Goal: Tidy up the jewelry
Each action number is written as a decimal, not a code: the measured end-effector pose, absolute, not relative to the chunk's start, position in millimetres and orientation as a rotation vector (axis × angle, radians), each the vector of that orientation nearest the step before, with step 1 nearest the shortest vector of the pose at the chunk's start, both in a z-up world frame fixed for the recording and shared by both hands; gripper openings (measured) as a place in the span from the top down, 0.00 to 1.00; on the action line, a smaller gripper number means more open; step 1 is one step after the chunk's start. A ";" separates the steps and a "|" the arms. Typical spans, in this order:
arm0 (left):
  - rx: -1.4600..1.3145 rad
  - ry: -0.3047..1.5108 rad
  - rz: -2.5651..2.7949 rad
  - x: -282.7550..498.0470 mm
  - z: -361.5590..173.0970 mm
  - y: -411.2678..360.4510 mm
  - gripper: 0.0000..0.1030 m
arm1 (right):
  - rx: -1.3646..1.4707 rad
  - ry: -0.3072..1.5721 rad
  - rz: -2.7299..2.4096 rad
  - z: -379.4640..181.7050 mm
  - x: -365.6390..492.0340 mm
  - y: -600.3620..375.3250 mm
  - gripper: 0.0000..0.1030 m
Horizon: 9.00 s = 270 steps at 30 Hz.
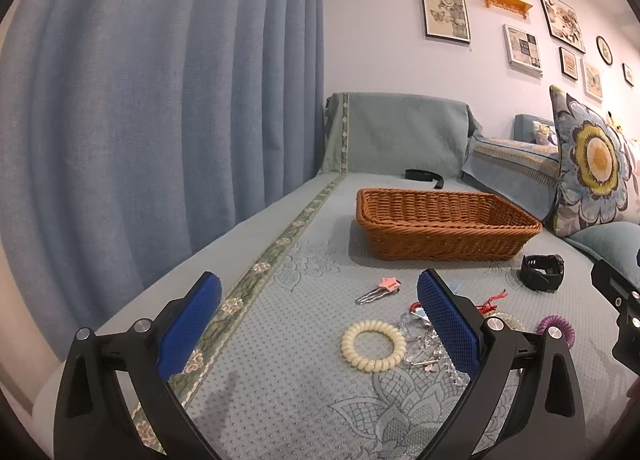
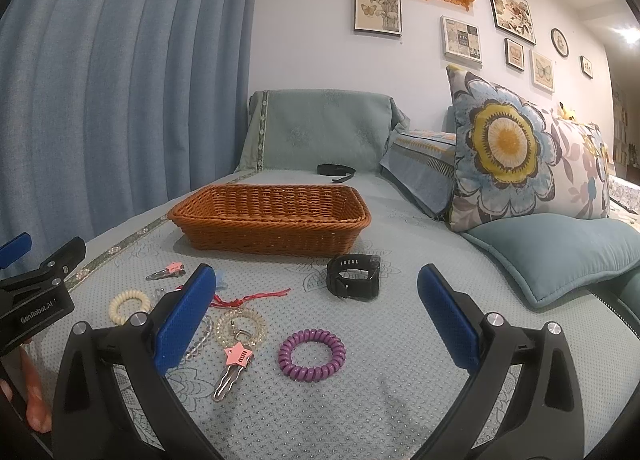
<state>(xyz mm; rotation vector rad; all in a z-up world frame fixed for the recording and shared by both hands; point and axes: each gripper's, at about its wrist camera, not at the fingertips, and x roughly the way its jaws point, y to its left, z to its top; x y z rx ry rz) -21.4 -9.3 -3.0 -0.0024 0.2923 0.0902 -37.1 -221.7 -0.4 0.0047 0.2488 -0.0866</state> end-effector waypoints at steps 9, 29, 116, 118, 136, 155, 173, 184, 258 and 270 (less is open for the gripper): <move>-0.006 0.301 0.092 -18.5 -1.8 -7.8 0.08 | 0.004 0.251 -0.087 -0.6 -36.9 -221.2 0.07; -0.119 0.432 -0.070 8.1 26.0 59.4 0.08 | 0.020 0.375 -0.092 12.0 -23.6 -250.5 0.08; -0.075 0.558 -0.387 167.0 58.7 -27.0 0.52 | 0.243 0.768 0.079 40.1 197.0 -282.5 0.54; -0.093 0.547 -0.394 146.2 63.3 -16.9 0.52 | 0.246 0.737 0.093 47.3 169.7 -282.7 0.54; -0.174 0.684 -0.389 53.4 -10.5 22.4 0.54 | 0.141 0.743 0.125 -19.1 12.5 -213.3 0.54; 0.049 0.818 -0.351 70.8 -55.2 -27.9 0.67 | 0.054 0.818 0.067 -50.3 25.0 -189.3 0.75; -0.049 0.893 -0.395 75.3 -50.2 12.4 0.83 | 0.079 0.824 0.021 -49.1 27.7 -227.9 0.76; 0.161 0.815 -0.276 72.4 -55.1 -21.0 0.91 | 0.068 0.821 0.036 -50.2 29.3 -224.0 0.77; -0.027 0.598 -0.497 212.8 48.1 -61.3 0.57 | 0.146 0.786 0.152 36.3 234.0 -260.7 0.56; -0.091 0.557 -0.465 105.2 59.9 -5.4 0.57 | 0.185 0.671 0.205 61.9 111.1 -260.8 0.56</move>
